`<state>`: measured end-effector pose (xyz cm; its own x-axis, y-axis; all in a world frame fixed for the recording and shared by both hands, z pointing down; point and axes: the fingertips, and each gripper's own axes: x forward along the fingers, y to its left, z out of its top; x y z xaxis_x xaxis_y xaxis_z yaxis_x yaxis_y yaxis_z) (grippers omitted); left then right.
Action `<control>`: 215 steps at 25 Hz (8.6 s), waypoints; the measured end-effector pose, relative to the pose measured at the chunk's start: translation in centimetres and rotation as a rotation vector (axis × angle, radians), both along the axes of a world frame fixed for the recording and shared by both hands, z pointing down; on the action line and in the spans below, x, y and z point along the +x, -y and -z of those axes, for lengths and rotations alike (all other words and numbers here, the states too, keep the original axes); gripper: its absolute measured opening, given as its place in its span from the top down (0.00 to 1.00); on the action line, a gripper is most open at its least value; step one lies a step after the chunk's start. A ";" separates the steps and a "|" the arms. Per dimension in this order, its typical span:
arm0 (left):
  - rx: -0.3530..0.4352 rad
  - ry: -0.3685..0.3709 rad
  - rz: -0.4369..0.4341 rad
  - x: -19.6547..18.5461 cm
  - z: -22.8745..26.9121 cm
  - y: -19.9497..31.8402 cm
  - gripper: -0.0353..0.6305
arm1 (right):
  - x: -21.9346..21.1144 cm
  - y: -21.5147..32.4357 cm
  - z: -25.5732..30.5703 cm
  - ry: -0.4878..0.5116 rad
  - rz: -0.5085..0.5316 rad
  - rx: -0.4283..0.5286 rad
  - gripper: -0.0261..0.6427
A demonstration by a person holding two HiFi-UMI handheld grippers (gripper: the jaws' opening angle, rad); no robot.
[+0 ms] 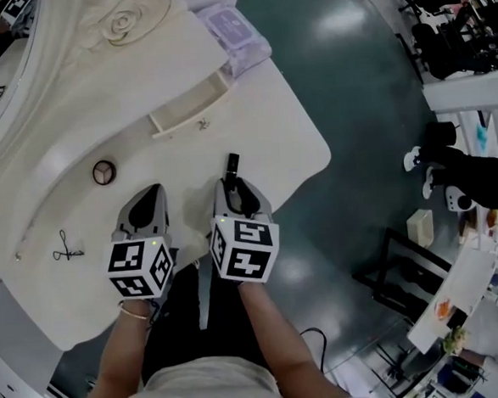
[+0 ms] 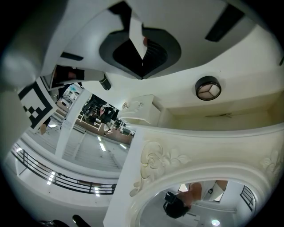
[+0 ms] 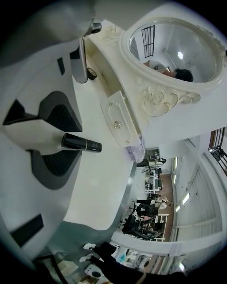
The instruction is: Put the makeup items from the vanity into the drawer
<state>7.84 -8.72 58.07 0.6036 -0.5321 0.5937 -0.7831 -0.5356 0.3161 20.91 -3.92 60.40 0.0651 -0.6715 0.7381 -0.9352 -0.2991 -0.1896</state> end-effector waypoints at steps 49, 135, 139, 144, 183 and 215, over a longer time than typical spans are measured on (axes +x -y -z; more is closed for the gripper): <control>0.146 -0.067 0.079 -3.7 10.9 0.2 0.94 | -4.6 2.2 13.3 -0.072 0.178 0.160 0.80; 0.075 -0.033 0.126 -3.1 8.0 7.2 0.94 | -3.2 11.6 10.2 0.180 0.039 0.102 0.78; 0.087 -0.036 0.140 -3.6 8.6 6.5 0.94 | -3.8 11.0 11.0 0.160 0.072 0.113 0.80; 0.107 -0.046 0.169 -4.6 9.7 5.6 0.94 | -4.6 10.2 12.3 0.141 0.112 0.134 0.84; 0.217 -0.106 0.104 -5.0 14.4 0.4 0.94 | -7.3 3.5 17.0 0.034 0.219 0.291 0.92; 0.090 -0.018 0.496 -16.7 8.7 -0.8 0.94 | -17.6 7.6 11.3 0.262 0.514 0.232 0.93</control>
<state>-8.85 -7.97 49.40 0.2741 -0.8064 0.5241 -0.9453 -0.1257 0.3011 3.34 -11.49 49.12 -0.4728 -0.7135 0.5171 -0.8622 0.2536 -0.4384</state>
